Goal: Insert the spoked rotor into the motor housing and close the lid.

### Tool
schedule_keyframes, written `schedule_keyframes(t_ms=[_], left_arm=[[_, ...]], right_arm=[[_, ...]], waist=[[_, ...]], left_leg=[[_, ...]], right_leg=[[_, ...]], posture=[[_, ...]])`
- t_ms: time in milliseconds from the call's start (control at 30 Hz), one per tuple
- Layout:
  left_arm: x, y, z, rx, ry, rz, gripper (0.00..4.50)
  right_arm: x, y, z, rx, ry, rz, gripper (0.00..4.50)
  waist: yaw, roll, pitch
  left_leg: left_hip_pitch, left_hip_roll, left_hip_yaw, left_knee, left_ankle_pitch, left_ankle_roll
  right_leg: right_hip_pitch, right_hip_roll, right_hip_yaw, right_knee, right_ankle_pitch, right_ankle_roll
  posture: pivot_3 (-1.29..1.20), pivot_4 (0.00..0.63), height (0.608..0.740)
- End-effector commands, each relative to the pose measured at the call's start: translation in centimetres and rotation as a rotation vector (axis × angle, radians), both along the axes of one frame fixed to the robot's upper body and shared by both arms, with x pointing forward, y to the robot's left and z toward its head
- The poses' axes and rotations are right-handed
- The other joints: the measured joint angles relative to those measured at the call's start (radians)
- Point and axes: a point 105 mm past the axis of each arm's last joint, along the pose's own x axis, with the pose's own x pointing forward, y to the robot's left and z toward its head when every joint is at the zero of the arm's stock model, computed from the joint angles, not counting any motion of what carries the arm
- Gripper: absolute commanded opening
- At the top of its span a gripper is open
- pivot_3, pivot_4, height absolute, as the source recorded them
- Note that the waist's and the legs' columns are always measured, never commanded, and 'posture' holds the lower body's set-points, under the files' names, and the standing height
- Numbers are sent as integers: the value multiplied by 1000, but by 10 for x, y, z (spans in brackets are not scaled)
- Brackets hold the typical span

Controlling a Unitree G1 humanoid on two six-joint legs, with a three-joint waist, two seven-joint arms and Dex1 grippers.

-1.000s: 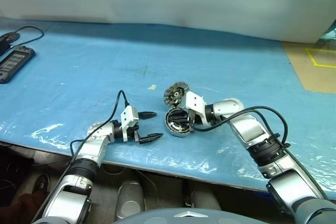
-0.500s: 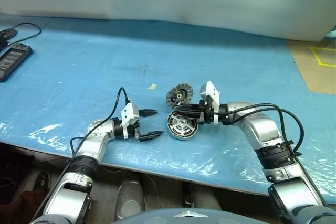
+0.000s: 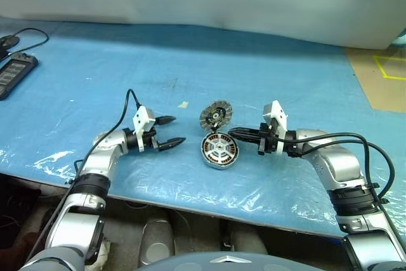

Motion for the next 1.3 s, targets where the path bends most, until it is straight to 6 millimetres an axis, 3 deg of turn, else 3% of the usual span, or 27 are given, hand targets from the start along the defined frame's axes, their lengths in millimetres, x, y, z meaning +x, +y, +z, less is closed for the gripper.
schedule_keyframes(t_ms=[33, 133, 267, 500, 667, 1000, 1300], left_arm=[[25, 4, 14, -2, -27, 91, 4500], [47, 2, 23, 39, -36, 146, 3935], [67, -9, 44, -17, -52, 187, 2608], [70, -52, 73, -175, 12, 42, 152], [65, -70, 72, -163, 50, -40, 152], [29, -114, 71, -133, 136, -405, 152], [6, -144, 68, -117, 153, -589, 152]], right_arm=[[4, -9, 3, -21, -52, -46, 33], [5, -13, -2, -33, -56, -70, 0], [-2, -16, -5, -16, -30, -73, 0], [-11, -30, -6, -18, -25, -103, 0], [-15, -36, -6, -32, -34, -135, 0], [-14, -46, -8, -53, -21, -215, 0], [-16, -64, -12, -77, -18, -288, 0]], waist=[[0, 0, 0], [1, 0, 0], [2, -1, 0], [5, -1, 1], [4, -1, 1], [13, -2, 1], [24, -2, 1]], left_leg=[[0, 0, 0, 0, 0, 0], [0, 0, 0, 1, 0, 0], [-1, -1, -1, 2, 1, -2], [-2, -1, -1, 2, 2, -3], [-2, -1, -1, 2, 2, -2], [-2, -1, -1, 2, 1, -1], [-2, -1, -1, 2, 0, 0]], right_leg=[[0, 0, 0, 0, 0, 0], [0, 0, 0, 1, 0, 0], [1, 0, 0, 0, 0, 0], [0, 0, -2, 0, 0, 0], [1, 0, -2, 0, 0, 0], [1, -1, -2, 0, 0, 0], [1, -1, -2, 0, 0, 0]], posture=[[0, 150, 740], [0, 150, 740], [0, 150, 740], [0, 150, 740], [0, 150, 740], [0, 150, 740], [0, 150, 740]])
